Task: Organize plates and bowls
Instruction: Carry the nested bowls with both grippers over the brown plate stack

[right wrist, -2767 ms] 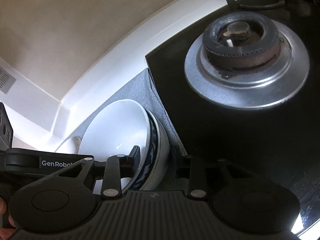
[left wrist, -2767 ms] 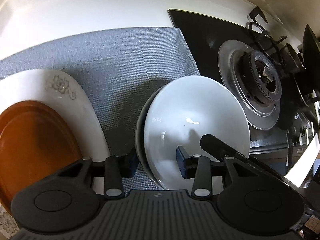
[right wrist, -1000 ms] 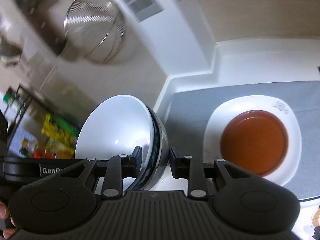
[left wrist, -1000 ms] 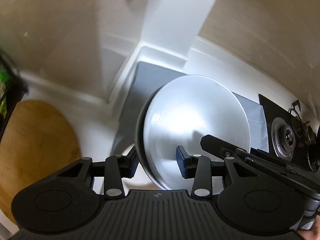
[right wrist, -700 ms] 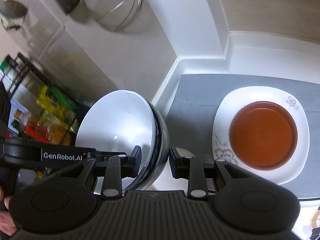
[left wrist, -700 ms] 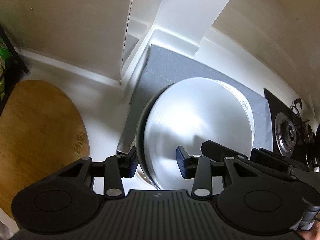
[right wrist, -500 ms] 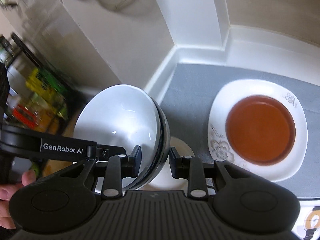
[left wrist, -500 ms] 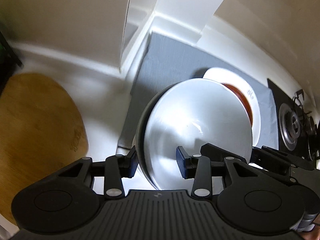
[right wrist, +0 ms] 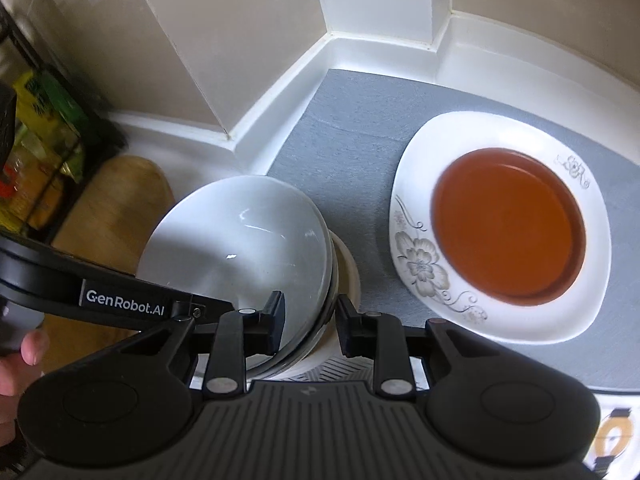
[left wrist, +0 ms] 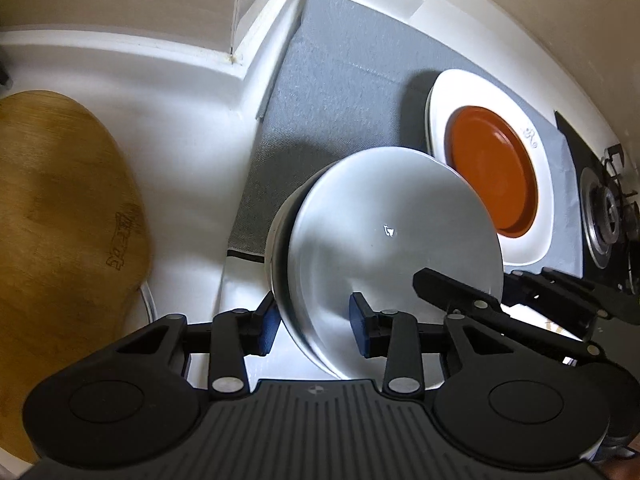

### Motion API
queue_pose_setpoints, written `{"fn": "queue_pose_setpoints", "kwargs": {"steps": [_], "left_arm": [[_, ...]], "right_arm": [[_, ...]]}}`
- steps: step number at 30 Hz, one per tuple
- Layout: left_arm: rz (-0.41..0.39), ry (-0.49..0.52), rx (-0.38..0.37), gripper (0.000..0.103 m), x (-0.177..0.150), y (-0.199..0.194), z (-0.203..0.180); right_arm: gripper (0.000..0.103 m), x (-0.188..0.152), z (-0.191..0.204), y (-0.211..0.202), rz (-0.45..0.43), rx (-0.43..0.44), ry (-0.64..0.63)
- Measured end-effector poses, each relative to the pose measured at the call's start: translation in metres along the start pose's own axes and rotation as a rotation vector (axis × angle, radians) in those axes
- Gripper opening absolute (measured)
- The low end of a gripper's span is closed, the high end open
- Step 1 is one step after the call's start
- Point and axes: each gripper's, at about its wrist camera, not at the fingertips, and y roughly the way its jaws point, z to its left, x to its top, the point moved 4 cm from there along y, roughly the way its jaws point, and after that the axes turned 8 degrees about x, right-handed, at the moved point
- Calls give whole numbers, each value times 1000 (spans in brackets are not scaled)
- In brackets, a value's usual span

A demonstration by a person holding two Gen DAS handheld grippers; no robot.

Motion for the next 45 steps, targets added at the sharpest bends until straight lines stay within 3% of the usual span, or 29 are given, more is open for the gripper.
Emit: {"fn": "queue_pose_setpoints", "kwargs": {"steps": [6,10,14,19,22,24,29,31,32,35,37,39,42,45], "left_arm": [[-65,60,30,35,1,-3,-7],[-85,91,53,35,4,-2,-10],[-94,81,19,35,6,-6,-5],[-172,120,32,36,11,-12,7],[-134,92,-31,37,15,-2,15],[-117,76,-67,37,17,5,18],[-132,104,-60,40,15,12,15],[-117,110,-56,47,15,17,16],[-114,108,-62,48,15,18,17],[-71,76,-116,59,14,32,20],[-47,47,-146,73,14,41,22],[-49,44,-160,79,14,47,22],[-57,52,-166,82,14,48,20],[-51,37,-181,87,14,53,21]], "right_arm": [[31,-6,4,7,27,-77,-128],[30,-3,-1,6,24,-57,-101],[31,-2,-7,1,12,-19,-44],[33,3,-21,-17,-54,66,76],[33,3,-32,-15,-55,77,128],[22,1,-36,-12,-59,96,160],[19,-2,-29,-13,-77,95,102],[19,-2,-30,-14,-79,99,110],[21,-2,-33,-14,-78,103,124],[51,-3,-45,-11,-69,109,190],[54,-6,-55,-5,-74,147,232],[56,-10,-66,4,-78,221,300],[63,-17,-78,17,-77,305,378],[73,-26,-83,31,-60,334,431]]}}
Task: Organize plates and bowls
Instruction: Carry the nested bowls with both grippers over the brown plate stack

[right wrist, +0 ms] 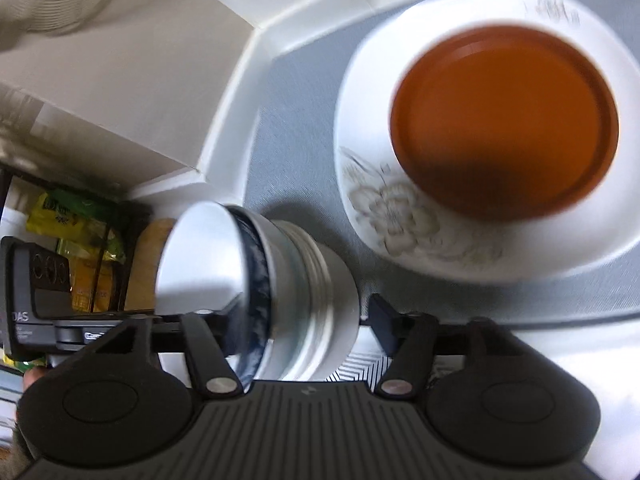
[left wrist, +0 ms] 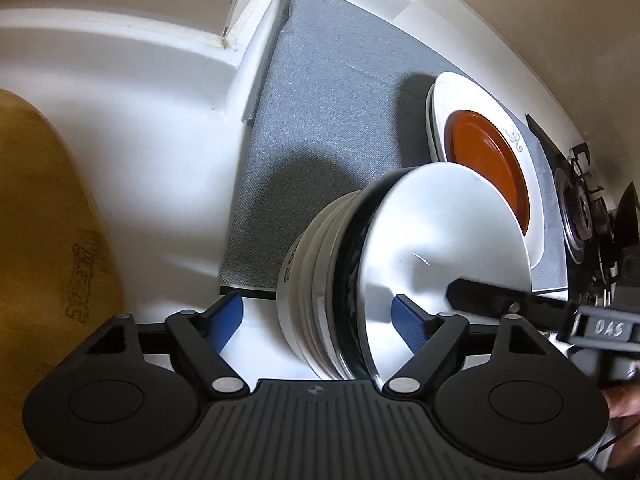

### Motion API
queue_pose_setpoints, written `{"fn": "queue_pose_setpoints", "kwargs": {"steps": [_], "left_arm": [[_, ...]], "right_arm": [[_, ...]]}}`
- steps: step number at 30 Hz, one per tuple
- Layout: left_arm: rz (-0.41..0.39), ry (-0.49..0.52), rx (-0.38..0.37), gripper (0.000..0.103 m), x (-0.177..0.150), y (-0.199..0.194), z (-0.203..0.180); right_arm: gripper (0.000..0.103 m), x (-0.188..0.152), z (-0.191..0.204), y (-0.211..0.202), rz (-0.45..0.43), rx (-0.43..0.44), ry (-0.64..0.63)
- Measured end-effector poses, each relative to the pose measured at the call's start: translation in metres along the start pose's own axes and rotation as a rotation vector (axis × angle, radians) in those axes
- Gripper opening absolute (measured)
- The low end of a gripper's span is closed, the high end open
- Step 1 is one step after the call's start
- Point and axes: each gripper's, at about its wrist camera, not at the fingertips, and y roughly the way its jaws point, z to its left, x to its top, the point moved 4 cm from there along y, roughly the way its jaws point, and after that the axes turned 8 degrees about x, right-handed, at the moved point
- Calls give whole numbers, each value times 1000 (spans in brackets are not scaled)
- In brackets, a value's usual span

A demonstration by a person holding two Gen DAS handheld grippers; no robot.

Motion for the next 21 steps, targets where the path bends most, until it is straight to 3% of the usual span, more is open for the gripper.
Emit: {"fn": "queue_pose_setpoints", "kwargs": {"steps": [6,8,9,14,21], "left_arm": [[-5,-19,-18,91,1,4,0],[-6,-20,-32,86,0,4,-1],[-5,-22,-59,75,-1,2,-3],[-36,33,-24,65,-2,-4,-13],[-24,14,-19,45,-3,-15,-5]], "right_arm": [[75,-12,-3,15,17,30,27],[74,-12,-8,12,17,77,65],[71,-13,-9,10,16,82,69],[60,-16,0,5,30,29,0],[53,-13,4,0,21,10,4]]}}
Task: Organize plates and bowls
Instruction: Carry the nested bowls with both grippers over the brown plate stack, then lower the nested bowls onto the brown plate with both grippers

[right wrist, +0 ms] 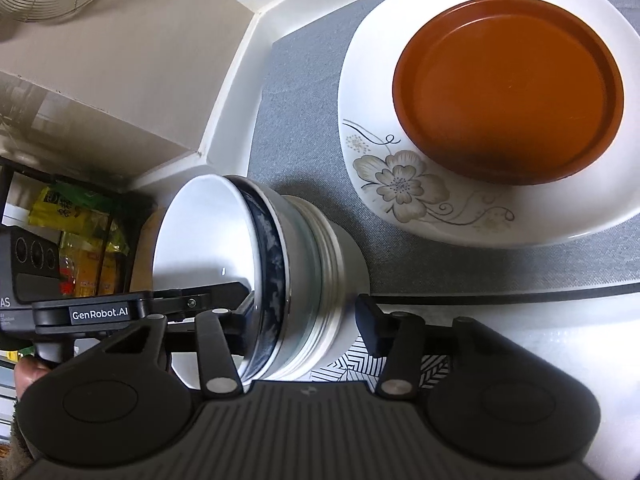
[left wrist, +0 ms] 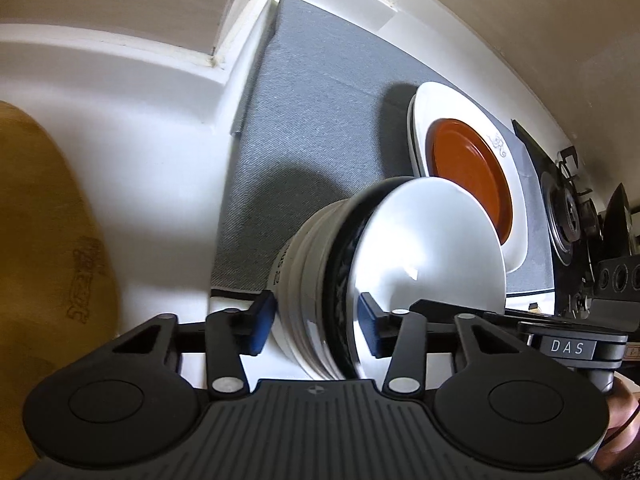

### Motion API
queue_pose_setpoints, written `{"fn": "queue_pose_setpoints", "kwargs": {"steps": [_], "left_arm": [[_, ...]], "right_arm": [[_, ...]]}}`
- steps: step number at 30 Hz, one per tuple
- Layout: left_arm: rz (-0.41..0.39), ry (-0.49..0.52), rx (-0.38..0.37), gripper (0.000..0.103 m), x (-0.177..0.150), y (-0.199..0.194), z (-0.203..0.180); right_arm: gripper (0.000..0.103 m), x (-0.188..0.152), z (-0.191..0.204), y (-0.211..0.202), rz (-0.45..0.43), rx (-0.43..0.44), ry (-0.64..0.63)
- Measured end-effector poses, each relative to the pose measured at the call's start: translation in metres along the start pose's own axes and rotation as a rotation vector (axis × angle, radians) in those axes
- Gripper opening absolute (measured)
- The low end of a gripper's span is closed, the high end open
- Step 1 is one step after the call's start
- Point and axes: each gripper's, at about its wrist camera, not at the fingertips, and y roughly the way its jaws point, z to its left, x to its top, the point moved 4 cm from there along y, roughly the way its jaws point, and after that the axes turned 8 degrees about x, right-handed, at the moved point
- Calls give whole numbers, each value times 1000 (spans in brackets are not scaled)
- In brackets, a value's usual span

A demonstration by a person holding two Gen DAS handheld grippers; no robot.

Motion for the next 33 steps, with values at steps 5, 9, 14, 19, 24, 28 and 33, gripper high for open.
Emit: {"fn": "queue_pose_setpoints", "kwargs": {"steps": [5,9,14,19,24,28,33], "left_arm": [[8,-34,-6,44,-3,-2,4],[12,-50,-4,38,-4,-5,7],[17,-60,-26,39,-3,-3,10],[74,-128,-87,71,-7,18,21],[38,-111,-126,68,-10,21,19],[39,-109,-128,58,-14,11,22],[26,-37,-72,51,-17,0,18]], "right_arm": [[50,2,2,-1,-1,2,0],[48,6,2,-12,-16,31,17],[46,7,2,-12,-1,13,-21],[67,10,-12,-12,-36,66,55],[77,5,-27,9,-19,117,98],[64,2,-33,4,-36,111,122],[50,1,-22,-9,-17,121,72]]}}
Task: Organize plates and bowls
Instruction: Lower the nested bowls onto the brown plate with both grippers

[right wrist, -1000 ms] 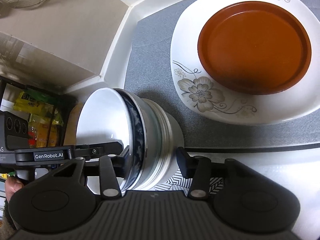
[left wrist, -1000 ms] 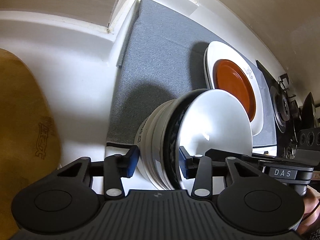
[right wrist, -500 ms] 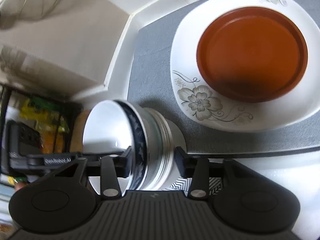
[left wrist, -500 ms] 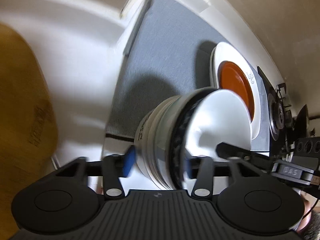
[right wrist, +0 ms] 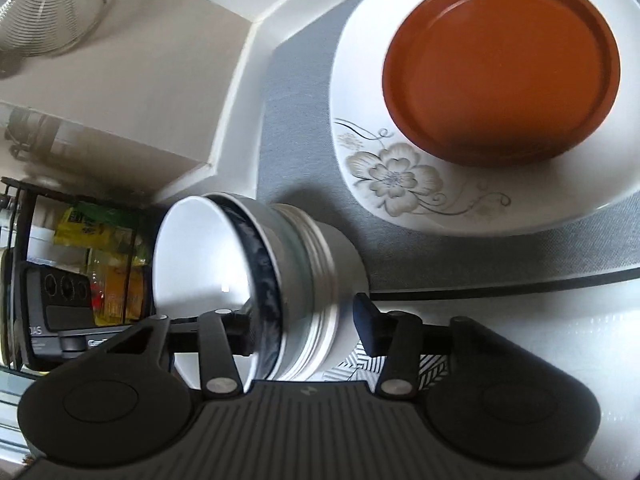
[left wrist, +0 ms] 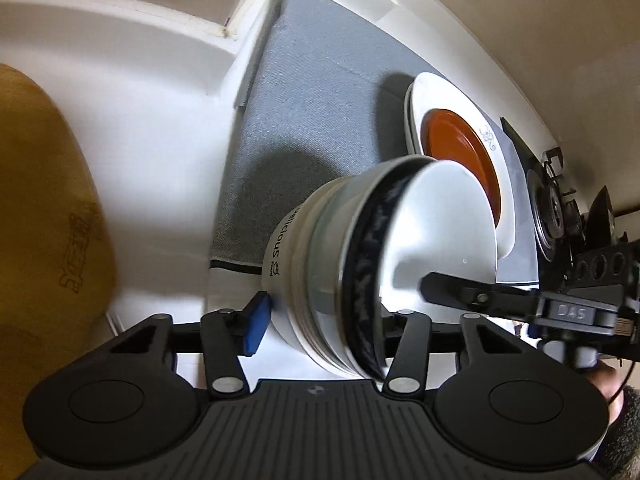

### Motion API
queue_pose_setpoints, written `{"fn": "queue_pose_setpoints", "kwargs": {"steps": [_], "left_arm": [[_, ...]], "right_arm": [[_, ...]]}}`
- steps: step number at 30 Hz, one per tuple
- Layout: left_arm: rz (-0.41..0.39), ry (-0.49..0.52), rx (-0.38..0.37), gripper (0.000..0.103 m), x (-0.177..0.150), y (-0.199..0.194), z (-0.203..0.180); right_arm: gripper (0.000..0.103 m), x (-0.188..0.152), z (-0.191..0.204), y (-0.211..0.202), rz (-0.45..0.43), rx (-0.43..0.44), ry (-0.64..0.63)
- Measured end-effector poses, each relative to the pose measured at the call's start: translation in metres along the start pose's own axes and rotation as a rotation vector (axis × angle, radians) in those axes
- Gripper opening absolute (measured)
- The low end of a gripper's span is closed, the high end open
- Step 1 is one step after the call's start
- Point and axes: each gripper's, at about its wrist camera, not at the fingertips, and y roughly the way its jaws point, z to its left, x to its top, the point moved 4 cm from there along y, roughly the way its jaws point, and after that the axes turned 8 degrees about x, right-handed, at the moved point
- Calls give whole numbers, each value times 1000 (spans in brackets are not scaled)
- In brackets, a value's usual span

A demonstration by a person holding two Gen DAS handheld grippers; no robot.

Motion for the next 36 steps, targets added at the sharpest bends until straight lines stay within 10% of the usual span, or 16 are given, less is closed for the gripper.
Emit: {"fn": "queue_pose_setpoints", "kwargs": {"steps": [36], "left_arm": [[-82,103,93,48,46,-40,-70]], "right_arm": [[44,45,47,-55,-131,7,-67]]}}
